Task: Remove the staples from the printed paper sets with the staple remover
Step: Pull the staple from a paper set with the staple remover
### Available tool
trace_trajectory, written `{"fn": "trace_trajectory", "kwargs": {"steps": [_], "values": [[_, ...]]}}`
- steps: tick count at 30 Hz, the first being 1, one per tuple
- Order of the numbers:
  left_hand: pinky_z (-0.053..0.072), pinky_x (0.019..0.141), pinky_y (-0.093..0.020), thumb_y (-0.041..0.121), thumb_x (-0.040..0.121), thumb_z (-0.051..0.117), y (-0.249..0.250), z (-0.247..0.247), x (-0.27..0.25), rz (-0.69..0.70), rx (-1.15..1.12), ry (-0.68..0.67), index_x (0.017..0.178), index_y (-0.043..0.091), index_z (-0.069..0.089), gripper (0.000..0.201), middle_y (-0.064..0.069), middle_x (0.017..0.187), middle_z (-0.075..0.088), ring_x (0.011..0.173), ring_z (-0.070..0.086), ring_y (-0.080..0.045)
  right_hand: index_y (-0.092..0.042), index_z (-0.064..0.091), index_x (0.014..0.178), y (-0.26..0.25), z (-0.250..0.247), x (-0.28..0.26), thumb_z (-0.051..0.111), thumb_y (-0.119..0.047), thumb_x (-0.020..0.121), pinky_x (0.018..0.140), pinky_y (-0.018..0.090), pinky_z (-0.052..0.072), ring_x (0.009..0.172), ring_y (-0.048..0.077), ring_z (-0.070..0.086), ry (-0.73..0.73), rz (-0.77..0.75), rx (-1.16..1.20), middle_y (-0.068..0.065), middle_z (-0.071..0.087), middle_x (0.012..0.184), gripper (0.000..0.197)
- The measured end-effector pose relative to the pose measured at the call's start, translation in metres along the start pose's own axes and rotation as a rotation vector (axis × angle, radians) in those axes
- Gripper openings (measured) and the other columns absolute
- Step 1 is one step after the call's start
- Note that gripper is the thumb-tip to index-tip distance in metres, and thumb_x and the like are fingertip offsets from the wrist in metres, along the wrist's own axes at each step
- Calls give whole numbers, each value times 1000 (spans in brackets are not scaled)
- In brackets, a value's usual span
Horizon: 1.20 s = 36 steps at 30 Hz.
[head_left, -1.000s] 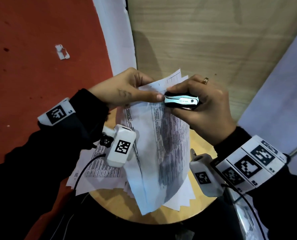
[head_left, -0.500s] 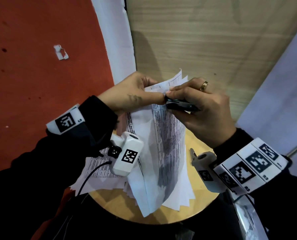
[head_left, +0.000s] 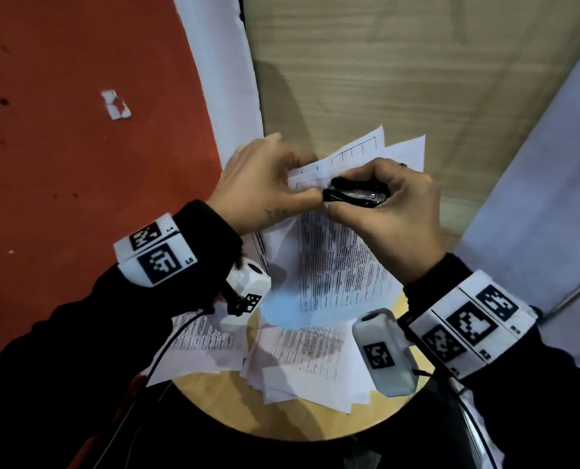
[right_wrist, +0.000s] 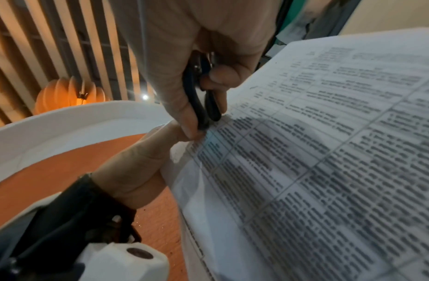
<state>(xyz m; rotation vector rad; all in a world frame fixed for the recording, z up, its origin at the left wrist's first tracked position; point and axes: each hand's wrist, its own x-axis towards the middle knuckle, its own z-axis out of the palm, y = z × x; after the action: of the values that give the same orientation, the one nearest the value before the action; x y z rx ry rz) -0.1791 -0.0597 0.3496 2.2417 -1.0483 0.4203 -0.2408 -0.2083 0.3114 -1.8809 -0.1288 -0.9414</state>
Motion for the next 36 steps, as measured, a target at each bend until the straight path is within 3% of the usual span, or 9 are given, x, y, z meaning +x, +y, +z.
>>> {"fn": "trace_trajectory", "kwargs": {"steps": [3,8,11,16,22,28,30,33,36], "values": [[25,56,-31,54,61,44,-5,4,3,-2,179,54,61,23,57,34,5,54,41,65,32,-13,-21,64,69,7,3,-1,78,-21,58,71,42,55,73,20,68,74,-21,-81,4,67,75,18],[48,73,-42,50,64,43,-33,-7,8,-82,176,56,66,7,58,46,-13,59,55,60,44,-26,-6,66,76,26,-7,-2,73,-21,60,69,45,53,72,25,64,65,-117,-297,8,64,75,23],[49,61,-40,49,64,43,-34,-12,11,-70,162,-4,65,11,56,40,-11,56,55,60,54,-35,-6,66,82,46,-1,-1,75,-23,63,74,42,50,81,30,61,-86,-43,-437,11,63,83,27],[49,64,-41,52,63,44,-42,-18,13,-57,187,-105,68,14,57,41,-8,61,57,65,57,-34,-5,66,98,52,2,9,83,-12,62,78,4,32,92,14,53,-237,-115,-454,13,60,103,40],[44,62,-34,57,59,44,-41,-23,15,-1,244,-227,75,18,64,46,-1,58,53,63,48,-27,-16,69,97,24,-2,42,86,-15,53,92,24,40,116,10,45,-507,-285,-437,10,32,144,46],[46,67,-37,60,59,44,-37,-30,15,10,326,-225,85,17,67,55,-5,65,57,67,51,-28,-21,65,90,13,0,53,89,-13,52,76,19,44,83,6,52,-671,-131,-392,-17,46,87,45],[40,69,-35,63,66,57,-31,-29,15,26,462,-229,91,20,67,51,-1,68,56,79,56,-30,-26,61,87,12,1,49,90,-15,51,71,12,41,79,-4,49,-650,-127,-344,-19,45,83,47],[25,70,-32,52,76,68,-16,-25,19,38,596,-216,99,25,66,35,7,64,41,83,53,-28,-28,62,87,8,0,43,91,-16,49,78,26,48,81,5,54,-635,-137,-281,-18,49,83,49],[30,63,-31,37,75,75,-13,-24,21,-35,346,-296,74,29,62,16,10,56,46,69,45,-24,-19,68,93,7,-6,38,89,-22,49,86,37,50,92,17,58,-565,-133,-232,-12,52,91,49]]}}
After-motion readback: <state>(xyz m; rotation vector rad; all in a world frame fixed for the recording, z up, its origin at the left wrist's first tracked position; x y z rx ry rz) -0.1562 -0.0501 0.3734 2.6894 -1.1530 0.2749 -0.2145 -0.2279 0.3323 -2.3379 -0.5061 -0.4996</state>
